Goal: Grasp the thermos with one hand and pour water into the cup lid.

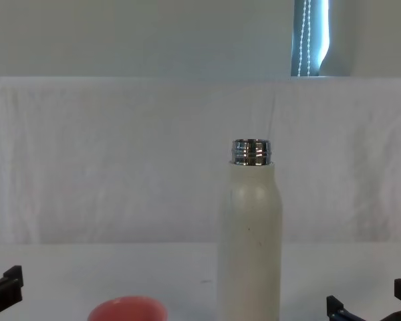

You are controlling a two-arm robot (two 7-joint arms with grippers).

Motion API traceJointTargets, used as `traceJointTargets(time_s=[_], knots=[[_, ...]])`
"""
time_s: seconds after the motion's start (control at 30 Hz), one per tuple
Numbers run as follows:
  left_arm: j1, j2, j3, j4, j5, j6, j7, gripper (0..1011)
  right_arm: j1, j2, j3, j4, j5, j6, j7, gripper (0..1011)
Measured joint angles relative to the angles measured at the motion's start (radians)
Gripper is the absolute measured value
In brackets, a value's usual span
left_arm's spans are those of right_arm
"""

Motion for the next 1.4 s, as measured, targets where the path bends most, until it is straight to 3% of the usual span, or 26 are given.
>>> traceJointTargets(time_s=[1.4], knots=[[0.000, 0.000, 0.000, 0.000, 0.000, 0.000, 0.000, 1001, 0.000, 0.000, 0.000, 0.000, 0.000, 0.000, 0.002, 1001]])
